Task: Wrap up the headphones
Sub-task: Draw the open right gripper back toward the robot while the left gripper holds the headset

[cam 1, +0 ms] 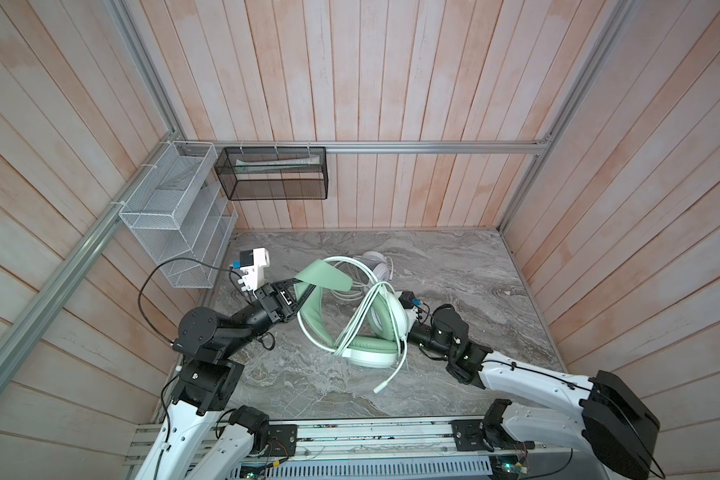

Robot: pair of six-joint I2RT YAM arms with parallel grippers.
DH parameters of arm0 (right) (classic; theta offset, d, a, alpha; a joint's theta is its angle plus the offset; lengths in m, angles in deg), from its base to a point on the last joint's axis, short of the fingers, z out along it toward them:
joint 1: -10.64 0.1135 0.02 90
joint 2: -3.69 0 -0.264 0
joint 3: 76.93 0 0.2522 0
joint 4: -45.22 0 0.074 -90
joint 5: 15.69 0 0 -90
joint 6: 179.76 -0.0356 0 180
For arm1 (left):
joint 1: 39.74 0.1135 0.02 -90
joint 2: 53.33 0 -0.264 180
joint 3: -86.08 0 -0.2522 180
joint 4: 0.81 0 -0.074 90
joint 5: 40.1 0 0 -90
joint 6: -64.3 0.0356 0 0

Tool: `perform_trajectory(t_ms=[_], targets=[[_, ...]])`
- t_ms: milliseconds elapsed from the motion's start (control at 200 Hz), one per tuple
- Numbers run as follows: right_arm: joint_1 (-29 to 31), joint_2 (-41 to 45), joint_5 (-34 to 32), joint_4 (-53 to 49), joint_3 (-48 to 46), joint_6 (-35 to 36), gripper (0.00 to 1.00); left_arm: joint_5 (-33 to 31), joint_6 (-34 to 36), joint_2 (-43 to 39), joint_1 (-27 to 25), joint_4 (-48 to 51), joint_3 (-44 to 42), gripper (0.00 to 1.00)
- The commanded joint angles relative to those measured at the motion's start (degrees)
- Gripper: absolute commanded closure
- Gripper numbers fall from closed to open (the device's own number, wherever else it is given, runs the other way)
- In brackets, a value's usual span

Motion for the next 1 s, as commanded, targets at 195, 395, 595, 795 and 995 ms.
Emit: perform_trajectory(t_ms=[195,395,595,795,995], targets=[[0.1,7.5,-13.9,-10.2,-2.9,-5.9,0.19,-1.8,-3.9,0.2,-0.1,-8.3,4.1,1.00],[-1.6,13.3,-20.0,-13.8,-4.6,-10.8,0.16,-2.6,-5.6,0.5,-0.1,-7.9,5.4,1.00],[-5.1,21.6,-28.9,-22.3,-3.8,-15.0,0.08,-3.1,-6.2,1.0,-0.1,-7.3,6.5,1.00],[-7.4,26.8,-13.5,-16.6,-6.7,-14.3,0.08,-2.9,-6.7,2.0,-0.1,-8.2,7.7,1.00],[-6.0,26.6,4.2,4.0,-15.0,-15.6,0.08,-3.2,-6.1,2.6,-0.1,-7.3,9.2,1.00]])
